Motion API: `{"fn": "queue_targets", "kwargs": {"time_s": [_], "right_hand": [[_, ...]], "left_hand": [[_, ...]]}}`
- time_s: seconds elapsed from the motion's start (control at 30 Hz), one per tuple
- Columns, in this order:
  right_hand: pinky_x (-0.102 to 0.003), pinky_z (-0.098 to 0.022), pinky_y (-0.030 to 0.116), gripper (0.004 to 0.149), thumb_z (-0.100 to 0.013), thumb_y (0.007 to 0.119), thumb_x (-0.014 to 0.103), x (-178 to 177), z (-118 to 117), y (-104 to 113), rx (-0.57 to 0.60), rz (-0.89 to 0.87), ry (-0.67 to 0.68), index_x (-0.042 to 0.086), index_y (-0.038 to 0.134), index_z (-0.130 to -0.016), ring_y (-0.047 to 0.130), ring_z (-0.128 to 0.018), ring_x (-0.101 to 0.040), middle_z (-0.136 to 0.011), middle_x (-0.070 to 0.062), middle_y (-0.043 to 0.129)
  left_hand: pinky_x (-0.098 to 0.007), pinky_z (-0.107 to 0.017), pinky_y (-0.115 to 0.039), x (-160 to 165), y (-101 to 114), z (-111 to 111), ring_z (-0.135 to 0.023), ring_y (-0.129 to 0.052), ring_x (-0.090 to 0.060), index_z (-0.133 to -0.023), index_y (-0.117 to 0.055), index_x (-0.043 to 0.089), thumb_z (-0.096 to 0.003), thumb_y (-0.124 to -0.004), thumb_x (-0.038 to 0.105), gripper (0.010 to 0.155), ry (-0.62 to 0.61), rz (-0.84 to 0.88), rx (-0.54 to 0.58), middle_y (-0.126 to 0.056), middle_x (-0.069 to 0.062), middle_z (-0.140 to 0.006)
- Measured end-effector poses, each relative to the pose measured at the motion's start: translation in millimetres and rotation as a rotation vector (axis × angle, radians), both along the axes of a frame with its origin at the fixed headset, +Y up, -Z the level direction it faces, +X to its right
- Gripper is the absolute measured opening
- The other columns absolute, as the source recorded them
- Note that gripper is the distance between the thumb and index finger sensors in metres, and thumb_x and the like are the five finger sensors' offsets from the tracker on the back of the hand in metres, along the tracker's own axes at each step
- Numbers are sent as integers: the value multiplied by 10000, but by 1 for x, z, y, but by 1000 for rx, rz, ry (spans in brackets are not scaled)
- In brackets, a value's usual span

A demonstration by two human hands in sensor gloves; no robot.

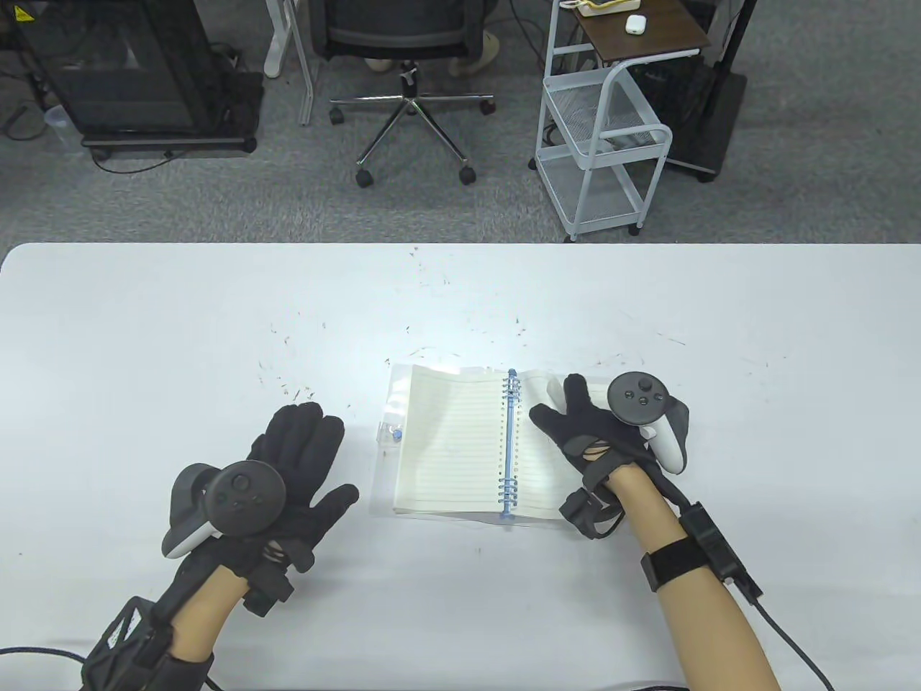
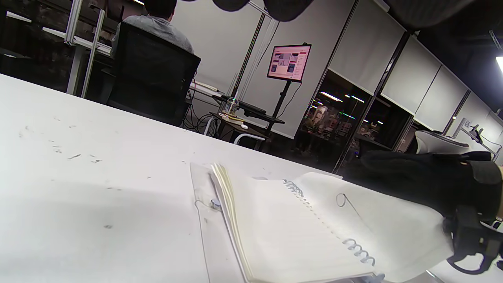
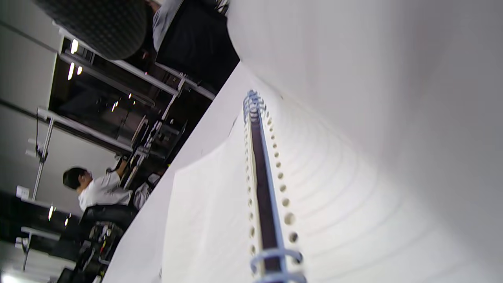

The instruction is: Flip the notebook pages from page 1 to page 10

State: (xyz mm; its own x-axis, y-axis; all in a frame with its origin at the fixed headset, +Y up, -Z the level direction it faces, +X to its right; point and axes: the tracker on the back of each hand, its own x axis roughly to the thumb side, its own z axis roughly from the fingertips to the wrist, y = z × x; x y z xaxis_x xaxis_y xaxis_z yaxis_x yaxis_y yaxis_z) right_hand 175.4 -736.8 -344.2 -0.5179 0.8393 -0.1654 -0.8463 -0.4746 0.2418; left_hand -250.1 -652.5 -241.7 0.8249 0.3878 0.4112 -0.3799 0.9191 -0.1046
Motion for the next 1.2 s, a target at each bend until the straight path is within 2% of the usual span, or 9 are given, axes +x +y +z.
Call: {"fn": "queue_targets", "kwargs": {"time_s": [0.27, 0.43, 0.53, 0.67, 0.8, 1.0, 1.2], "right_hand": [[-668, -508, 704, 886, -527, 719, 555, 31, 4, 9, -20, -112, -228, -9, 191, -961, 721, -787, -631, -948, -435, 257], [-574, -463, 804, 886, -510, 763, 492, 46, 8, 11, -48, -223, -370, -65, 220, -933, 883, -718, -491, -912, -458, 354], [-522, -411, 863, 850, -490, 802, 451, 52, 9, 6, -87, -298, -432, -91, 307, -919, 984, -636, -409, -886, -438, 521], [-474, -332, 918, 712, -483, 830, 416, 54, 10, 1, -153, -373, -411, -85, 525, -885, 1087, -502, -323, -787, -356, 798], [-445, -301, 935, 603, -481, 841, 411, 49, 8, 1, -177, -354, -327, -28, 659, -852, 1120, -442, -273, -717, -288, 915], [-429, -275, 947, 444, -483, 842, 371, 35, 4, 7, -146, -285, -270, 61, 785, -796, 1139, -393, -250, -669, -249, 982], [-427, -276, 949, 416, -483, 839, 386, 7, -5, 17, -83, -189, -211, 90, 816, -775, 1139, -401, -250, -683, -253, 974]], "left_hand": [[-706, -740, -393, -1, -1, 0, -1145, -263, -480, -1138, -418, 224, -458, -638, 682, 849, 6, 1, -2, -294, -117, -1194], [-706, -740, -393, -2, -1, 0, -1145, -265, -480, -1138, -418, 223, -458, -638, 682, 849, 9, 0, -5, -295, -118, -1193], [-706, -741, -393, -1, -2, 0, -1144, -264, -481, -1138, -418, 224, -458, -638, 682, 849, 9, -3, -8, -294, -118, -1194], [-706, -740, -393, -1, -2, 0, -1145, -265, -480, -1137, -420, 224, -459, -638, 681, 847, 9, -4, -10, -296, -118, -1193], [-707, -740, -393, -1, -2, 0, -1144, -265, -481, -1138, -419, 223, -459, -638, 681, 848, 9, -5, -12, -296, -118, -1194], [-707, -740, -393, -1, -2, -1, -1144, -265, -482, -1138, -418, 223, -459, -638, 681, 848, 8, -7, -12, -297, -118, -1194], [-706, -740, -393, -1, -2, -1, -1144, -266, -482, -1138, -419, 223, -459, -638, 681, 848, 9, -8, -15, -297, -119, -1194]]}}
